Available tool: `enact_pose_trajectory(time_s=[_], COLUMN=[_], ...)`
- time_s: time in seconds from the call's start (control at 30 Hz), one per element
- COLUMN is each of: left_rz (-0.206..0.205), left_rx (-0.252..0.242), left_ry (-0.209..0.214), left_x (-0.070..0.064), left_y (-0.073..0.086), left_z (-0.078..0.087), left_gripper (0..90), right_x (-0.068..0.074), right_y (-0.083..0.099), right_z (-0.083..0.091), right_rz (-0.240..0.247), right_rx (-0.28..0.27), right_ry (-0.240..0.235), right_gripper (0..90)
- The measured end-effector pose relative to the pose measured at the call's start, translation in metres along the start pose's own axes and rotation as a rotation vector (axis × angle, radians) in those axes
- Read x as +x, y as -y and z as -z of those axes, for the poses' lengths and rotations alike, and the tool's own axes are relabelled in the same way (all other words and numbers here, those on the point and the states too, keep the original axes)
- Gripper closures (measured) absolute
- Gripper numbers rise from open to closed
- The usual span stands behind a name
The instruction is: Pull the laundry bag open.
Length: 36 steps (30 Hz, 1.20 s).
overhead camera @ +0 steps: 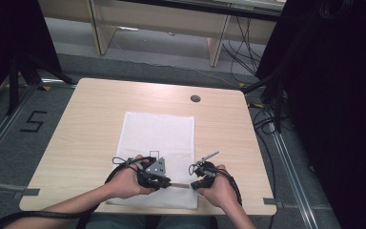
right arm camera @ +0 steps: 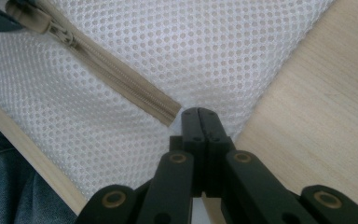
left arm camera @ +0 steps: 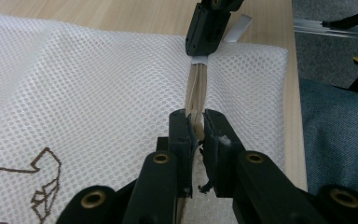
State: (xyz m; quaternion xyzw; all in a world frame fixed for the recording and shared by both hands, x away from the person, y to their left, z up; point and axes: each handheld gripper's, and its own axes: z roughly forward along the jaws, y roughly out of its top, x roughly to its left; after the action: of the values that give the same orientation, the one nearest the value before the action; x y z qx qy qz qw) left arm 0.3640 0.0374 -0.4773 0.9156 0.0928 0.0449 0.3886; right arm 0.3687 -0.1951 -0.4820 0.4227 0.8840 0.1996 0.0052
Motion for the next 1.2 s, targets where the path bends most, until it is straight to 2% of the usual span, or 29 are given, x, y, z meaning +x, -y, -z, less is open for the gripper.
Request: enact_pose_trajectory(time_s=[0.03, 0.07, 0.1, 0.13, 0.2, 0.4, 0.43, 0.57, 0.6, 0.63, 0.67, 0.77, 0.87, 0.9, 1.03, 1.2], left_rz=[0.031, 0.032, 0.037, 0.025, 0.022, 0.027, 0.037, 0.033, 0.008, 0.039, 0.026, 0.039, 0.014, 0.045, 0.031, 0.034], left_rx=[-0.005, -0.009, -0.007, -0.002, -0.001, 0.0, -0.008, -0.004, 0.007, -0.009, 0.001, -0.01, 0.004, -0.01, 0.0, -0.002], left_ry=[-0.004, 0.0, -0.001, -0.002, -0.009, 0.001, 0.003, 0.003, -0.004, -0.001, -0.003, -0.005, -0.006, 0.001, -0.006, -0.005], left_x=[-0.002, -0.001, -0.001, -0.001, -0.001, -0.001, -0.001, -0.001, 0.0, -0.001, 0.0, 0.0, 0.001, 0.0, 0.001, 0.002], left_y=[0.001, 0.002, 0.002, 0.002, 0.003, 0.003, 0.004, 0.004, 0.004, 0.005, 0.005, 0.007, 0.007, 0.008, 0.008, 0.009], left_z=[0.0, 0.001, 0.002, 0.003, 0.002, 0.003, 0.003, 0.003, 0.005, 0.005, 0.006, 0.008, 0.009, 0.009, 0.011, 0.013], left_gripper=[81.6, 81.7, 81.7, 81.7, 81.7, 81.7, 81.7, 81.7, 81.7, 81.7, 81.7, 81.7, 81.7, 81.7, 81.7, 81.7], right_x=[0.001, 0.002, 0.001, 0.001, 0.0, 0.0, 0.0, -0.001, -0.001, -0.001, -0.001, -0.001, -0.001, -0.001, -0.001, -0.001], right_y=[0.0, 0.0, 0.0, 0.0, 0.0, 0.0, 0.0, 0.0, 0.0, 0.0, 0.0, 0.0, 0.0, 0.0, 0.0, 0.0], right_z=[0.0, 0.0, 0.0, 0.001, 0.0, 0.0, 0.0, 0.0, 0.0, 0.0, 0.0, 0.0, 0.0, 0.0, 0.0, 0.0], right_rz=[-0.015, -0.025, -0.012, -0.02, -0.002, -0.001, -0.002, -0.001, -0.001, -0.001, -0.001, -0.002, -0.001, -0.002, -0.012, -0.003], right_rx=[0.005, 0.006, 0.004, 0.008, 0.001, -0.001, 0.0, -0.002, -0.002, -0.003, -0.003, 0.0, -0.001, -0.002, 0.008, -0.003], right_ry=[0.001, -0.001, 0.002, 0.0, -0.001, -0.001, -0.002, -0.002, -0.003, -0.002, -0.002, -0.003, -0.002, -0.002, -0.003, -0.001], right_gripper=[90.0, 90.0, 90.0, 90.0, 90.0, 90.0, 90.0, 90.0, 90.0, 90.0, 90.0, 90.0, 90.0, 90.0, 90.0, 90.0])
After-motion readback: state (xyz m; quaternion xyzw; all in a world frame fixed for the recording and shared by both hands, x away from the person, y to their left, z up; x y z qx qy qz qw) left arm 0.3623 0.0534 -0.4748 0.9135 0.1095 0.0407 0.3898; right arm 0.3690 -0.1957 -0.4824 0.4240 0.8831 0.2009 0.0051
